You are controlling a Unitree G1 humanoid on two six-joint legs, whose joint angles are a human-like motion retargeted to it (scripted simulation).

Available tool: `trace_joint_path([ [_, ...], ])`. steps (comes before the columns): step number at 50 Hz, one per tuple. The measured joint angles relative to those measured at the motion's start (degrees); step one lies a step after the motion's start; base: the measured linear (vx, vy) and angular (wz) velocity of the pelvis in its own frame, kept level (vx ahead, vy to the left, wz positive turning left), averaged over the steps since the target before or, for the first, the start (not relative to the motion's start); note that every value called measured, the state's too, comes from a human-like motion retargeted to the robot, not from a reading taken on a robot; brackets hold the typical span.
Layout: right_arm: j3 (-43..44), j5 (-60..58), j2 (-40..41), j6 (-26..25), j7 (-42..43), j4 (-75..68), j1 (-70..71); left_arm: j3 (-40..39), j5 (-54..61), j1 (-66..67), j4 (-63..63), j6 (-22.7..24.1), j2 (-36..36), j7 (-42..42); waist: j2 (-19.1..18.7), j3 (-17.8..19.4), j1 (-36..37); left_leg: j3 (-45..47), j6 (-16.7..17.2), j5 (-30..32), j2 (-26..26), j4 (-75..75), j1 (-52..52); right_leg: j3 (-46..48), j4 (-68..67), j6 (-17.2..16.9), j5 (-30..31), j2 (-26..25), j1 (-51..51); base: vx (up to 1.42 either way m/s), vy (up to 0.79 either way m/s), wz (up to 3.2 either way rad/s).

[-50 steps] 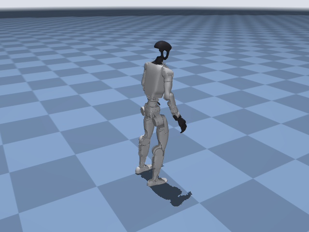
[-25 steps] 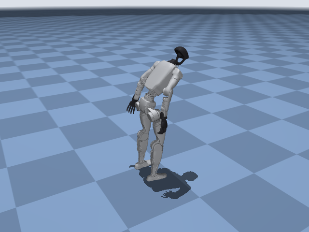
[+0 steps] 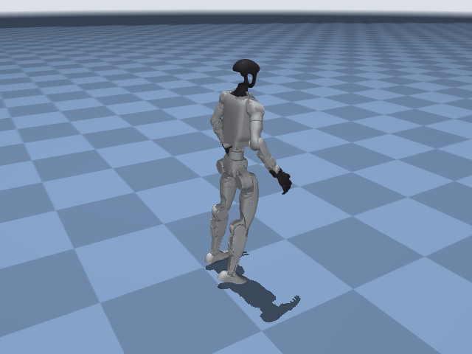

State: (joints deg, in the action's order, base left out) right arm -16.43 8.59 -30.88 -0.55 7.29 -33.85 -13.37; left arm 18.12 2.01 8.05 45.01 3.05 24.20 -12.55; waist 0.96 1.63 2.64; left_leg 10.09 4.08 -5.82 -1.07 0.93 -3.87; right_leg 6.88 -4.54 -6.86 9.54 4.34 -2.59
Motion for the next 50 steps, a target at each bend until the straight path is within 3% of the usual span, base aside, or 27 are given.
trace_joint_path([
  [3,-4.25,-5.38,-1.98,-0.45,0.28,-6.19,6.65,-0.79,-0.73,-3.08,2.25,0.70,0.70,1.63,0.57,0.07,0.03,-1.87,1.60,-7.22,-0.30,-0.97,4.00,1.26,2.69,-4.09,-12.29,0.62,3.75,0.51,0.03,-0.02],
  [5,-8.63,-11.65,-3.75,-0.73,-1.00,-8.68,11.86,-1.93,-0.84,-5.56,2.56,1.61,0.94,2.47,0.98,2.09,0.27,-5.29,2.25,-9.36,-1.09,-0.96,5.94,-0.50,3.36,-6.34,-17.93,0.69,6.20,0.44,0.04,-0.14],
  [7,-12.48,-15.35,-5.65,-0.64,-2.44,-9.01,17.00,-3.15,0.05,-9.27,2.48,2.50,0.51,1.85,1.12,6.55,1.49,-9.06,1.44,-5.33,-2.67,0.59,7.07,-3.05,2.04,-6.40,-16.05,0.59,7.89,0.34,0.05,-0.34],
  [8,-14.00,-15.33,-6.47,-0.73,-2.14,-9.09,19.77,-3.61,0.97,-11.70,2.58,2.37,0.34,0.58,1.09,9.42,2.36,-10.02,-0.73,-2.41,-3.64,3.35,8.21,-3.86,-0.08,-3.96,-13.98,0.62,8.84,0.25,0.06,-0.47],
  [9,-15.22,-14.09,-6.91,-1.05,-1.31,-9.89,22.96,-4.07,1.84,-14.26,3.05,1.36,0.40,-1.10,0.70,12.74,3.06,-9.65,-4.90,-3.41,-4.01,12.51,11.68,-4.30,-7.56,2.03,-15.91,0.44,11.48,0.20,0.06,-0.54],
  [10,-16.30,-12.23,-7.16,-1.49,-0.21,-11.05,26.35,-4.52,2.69,-16.90,3.70,-0.09,0.58,-2.99,0.13,16.27,3.68,-8.61,-10.07,-6.36,-4.09,24.86,16.31,-4.54,-17.73,9.81,-19.83,0.14,14.96,0.22,0.06,-0.55],
  [11,-16.70,-11.12,-6.52,-2.20,1.81,-13.09,28.89,-4.43,2.73,-18.14,5.01,-1.41,0.93,-4.66,-0.55,19.27,3.96,-7.04,-11.95,-11.88,-2.89,37.94,20.10,-4.62,-30.99,14.20,-26.53,-0.30,18.78,0.27,0.06,-0.51],
  [12,-16.84,-10.42,-5.59,-2.96,3.98,-15.21,31.11,-4.21,2.54,-19.05,6.60,-2.57,1.10,-6.05,-1.04,21.75,4.04,-5.74,-12.84,-16.55,-1.83,48.36,22.75,-4.63,-41.70,17.07,-32.07,-0.60,21.54,0.36,0.05,-0.38],
  [14,-15.57,-10.86,-2.31,-4.47,8.31,-19.18,33.42,-3.24,0.26,-19.31,11.46,-4.16,0.28,-6.74,-1.22,23.61,3.14,-4.90,-11.04,-21.17,-0.76,54.99,22.44,-4.27,-49.05,16.29,-36.92,-0.60,21.54,0.41,0.04,-0.10],
  [16,-12.98,-10.71,1.03,-4.82,10.45,-20.26,32.63,-2.17,-4.12,-18.77,16.97,-5.10,-1.33,-4.91,-1.17,22.61,1.85,-5.65,-10.84,-21.24,-1.12,51.49,19.44,-3.93,-45.86,15.00,-36.56,-0.61,18.59,0.39,0.04,0.20],
  [19,-9.71,-9.59,3.99,-3.23,10.49,-17.46,26.93,-1.61,-11.06,-15.15,21.16,-4.36,-2.73,-2.26,-0.30,17.42,0.59,-6.38,-9.67,-13.81,-2.70,36.61,14.32,-3.85,-32.29,12.18,-29.46,0.13,13.78,0.32,0.03,0.27],
  [22,-8.84,-12.19,4.97,-1.92,7.06,-15.85,20.18,-2.73,-13.65,-10.25,22.32,-2.15,-3.73,-0.27,0.75,10.15,0.15,-4.80,-5.20,-3.52,-3.69,17.22,9.20,-3.48,-14.48,5.99,-19.67,1.23,9.04,0.27,0.02,0.31],
  [25,-6.82,-13.53,3.96,-1.03,-1.79,-15.29,13.96,-3.96,-11.07,-7.38,22.83,-0.50,-4.96,3.34,0.30,4.38,0.65,-2.48,-0.22,-1.14,-3.09,2.83,5.84,-1.97,-3.43,-0.09,-14.39,1.31,6.22,0.22,0.04,0.43],
  [27,-4.71,-10.93,3.08,-0.29,-6.25,-15.72,10.73,-3.30,-9.32,-7.15,22.43,0.34,-5.36,5.29,-0.78,2.85,1.29,-3.72,2.09,0.17,-2.46,-2.28,4.65,-0.15,-0.11,-1.96,-13.65,0.59,4.71,0.16,0.05,0.60],
  [32,-2.82,-7.49,4.78,0.10,0.82,-27.58,10.15,1.05,-12.85,-12.01,23.48,0.22,-5.58,2.29,-1.60,2.91,2.93,-7.44,-1.60,1.08,-2.38,-3.87,4.90,4.10,0.50,-1.12,-15.38,0.09,3.68,0.07,0.03,0.68],
  [36,-0.42,-9.76,6.81,-3.16,6.98,-31.93,10.46,0.93,-14.45,-13.54,21.72,-0.97,-6.14,0.32,-0.93,3.15,4.34,-8.27,0.50,1.40,-2.46,-3.48,4.83,4.72,-0.63,-2.87,-14.99,0.47,3.70,0.07,0.00,0.21],
  [41,0.45,-3.95,7.23,-0.65,4.54,-26.10,9.51,-0.19,-7.20,-11.51,14.69,1.07,-5.47,1.96,0.29,3.02,4.59,-7.54,1.33,-0.21,-2.41,-3.14,4.21,3.86,-3.26,-3.85,-17.08,0.70,4.45,0.09,-0.01,-0.12],
  [50,-2.17,-6.30,8.33,-0.54,4.04,-21.77,12.99,0.43,-11.56,-10.47,16.69,-0.30,-5.23,1.95,1.47,4.37,3.11,-4.41,0.05,-3.07,-1.47,-1.02,4.63,0.10,-5.68,-3.82,-22.84,-0.28,5.96,0.04,-0.02,-0.34],
])
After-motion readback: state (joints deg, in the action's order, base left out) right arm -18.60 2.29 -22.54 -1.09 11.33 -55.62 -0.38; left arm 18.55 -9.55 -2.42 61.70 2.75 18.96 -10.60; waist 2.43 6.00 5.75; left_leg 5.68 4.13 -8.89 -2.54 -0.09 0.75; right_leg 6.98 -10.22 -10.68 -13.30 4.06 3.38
